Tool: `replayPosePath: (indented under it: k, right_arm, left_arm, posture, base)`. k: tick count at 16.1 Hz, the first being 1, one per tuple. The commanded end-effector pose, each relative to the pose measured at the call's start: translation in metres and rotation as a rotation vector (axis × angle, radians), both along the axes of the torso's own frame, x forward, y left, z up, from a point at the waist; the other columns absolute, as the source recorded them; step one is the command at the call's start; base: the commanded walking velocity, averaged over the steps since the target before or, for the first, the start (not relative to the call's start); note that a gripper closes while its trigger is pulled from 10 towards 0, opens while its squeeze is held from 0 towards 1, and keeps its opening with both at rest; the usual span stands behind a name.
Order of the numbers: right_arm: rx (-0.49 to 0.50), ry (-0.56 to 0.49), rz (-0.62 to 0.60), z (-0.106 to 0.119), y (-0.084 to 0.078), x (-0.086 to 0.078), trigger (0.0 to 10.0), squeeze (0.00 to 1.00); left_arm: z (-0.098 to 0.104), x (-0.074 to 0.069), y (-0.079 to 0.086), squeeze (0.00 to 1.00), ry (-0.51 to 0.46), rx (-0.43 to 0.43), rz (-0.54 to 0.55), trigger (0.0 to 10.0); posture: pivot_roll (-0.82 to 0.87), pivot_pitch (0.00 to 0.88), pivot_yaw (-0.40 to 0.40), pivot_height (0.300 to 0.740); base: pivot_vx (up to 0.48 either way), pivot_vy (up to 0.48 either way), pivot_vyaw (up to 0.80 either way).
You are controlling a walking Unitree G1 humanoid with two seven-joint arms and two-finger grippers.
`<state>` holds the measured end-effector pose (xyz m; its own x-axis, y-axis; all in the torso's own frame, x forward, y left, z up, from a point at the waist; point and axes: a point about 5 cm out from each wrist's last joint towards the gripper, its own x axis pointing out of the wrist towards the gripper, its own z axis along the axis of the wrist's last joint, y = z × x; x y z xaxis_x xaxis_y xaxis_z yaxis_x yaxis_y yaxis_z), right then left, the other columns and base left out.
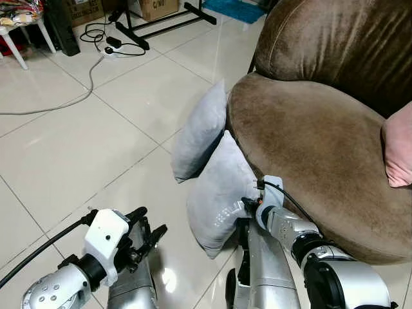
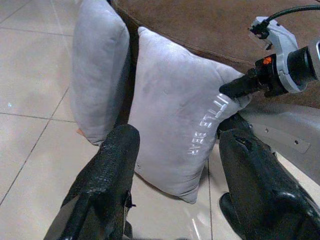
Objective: Move the pillow to the sofa from floor
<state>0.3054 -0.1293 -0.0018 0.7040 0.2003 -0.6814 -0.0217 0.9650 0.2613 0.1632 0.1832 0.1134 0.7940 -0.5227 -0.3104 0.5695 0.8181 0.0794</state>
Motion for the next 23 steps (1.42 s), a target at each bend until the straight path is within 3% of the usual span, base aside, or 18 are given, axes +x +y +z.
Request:
replayPosePath:
  k: [1,6,9,11,13,15,17,20,21,22,23]
  right_arm:
    - [-0.008,0.033,0.01,-0.004,-0.002,-0.003,0.0,0.0]
    - [0.031,0.024,-0.025,-0.002,-0.005,-0.002,0.0,0.0]
    - [0.091,-0.028,0.047,0.008,0.0,0.006,0.0,0.0]
    - [0.177,-0.077,0.097,0.017,0.001,0.011,0.0,0.0]
    - [0.315,-0.213,0.09,0.043,-0.015,0.021,0.0,0.0]
    - [0.402,-0.398,0.115,0.091,-0.033,0.019,0.0,0.0]
    - [0.446,-0.648,0.132,0.165,-0.062,0.015,0.0,0.0]
    - [0.586,-1.167,0.015,0.31,-0.101,0.019,0.0,0.0]
    - [0.538,-1.234,0.018,0.337,-0.103,0.016,0.0,0.0]
    - [0.434,-1.22,0.028,0.34,-0.096,0.019,0.0,0.0]
    - [0.363,-1.17,0.038,0.33,-0.087,0.024,10.0,0.0]
  left_arm:
    - [0.0,-0.002,-0.005,0.0,0.007,-0.009,-0.029,10.0]
    - [-0.004,0.002,-0.004,0.0,0.021,-0.008,-0.035,10.0]
    - [-0.006,0.01,-0.004,0.0,-0.01,-0.006,0.002,10.0]
    - [-0.008,0.006,-0.002,0.0,-0.012,-0.006,0.011,10.0]
    - [-0.004,0.006,0.002,0.0,-0.039,-0.003,0.043,10.0]
    - [-0.003,0.006,0.005,0.0,-0.061,-0.004,0.066,10.0]
    - [-0.001,0.014,0.0,0.0,-0.09,-0.015,0.061,10.0]
    - [0.019,0.031,-0.006,0.0,-0.196,-0.065,0.098,10.0]
    - [0.025,0.034,-0.005,0.0,-0.221,-0.076,0.105,10.0]
    - [0.029,0.038,-0.006,0.0,-0.24,-0.081,0.112,10.0]
    - [0.029,0.04,-0.006,0.0,-0.243,-0.081,0.114,10.0]
  posture:
    - [0.12,0.118,-0.094,0.491]
    - [0.12,0.046,-0.098,0.491]
    - [0.12,0.0,-0.118,0.491]
    - [0.13,0.0,-0.117,0.491]
    - [0.13,0.0,-0.121,0.491]
    - [0.11,0.0,-0.111,0.491]
    - [0.09,0.0,-0.087,0.491]
    - [0.09,0.0,-0.08,0.491]
    - [0.1,0.0,-0.082,0.491]
    - [0.1,0.0,-0.079,0.491]
    - [0.1,0.0,-0.079,0.491]
  base:
    - [0.0,0.0,0.0]
    - [0.0,0.0,0.0]
    - [0.0,0.0,0.0]
    - [0.0,0.0,0.0]
    - [0.0,0.0,0.0]
    - [0.0,0.0,0.0]
    - [0.0,0.0,0.0]
    - [0.0,0.0,0.0]
    - [0.0,0.0,0.0]
    - [0.0,0.0,0.0]
    - [0.0,0.0,0.0]
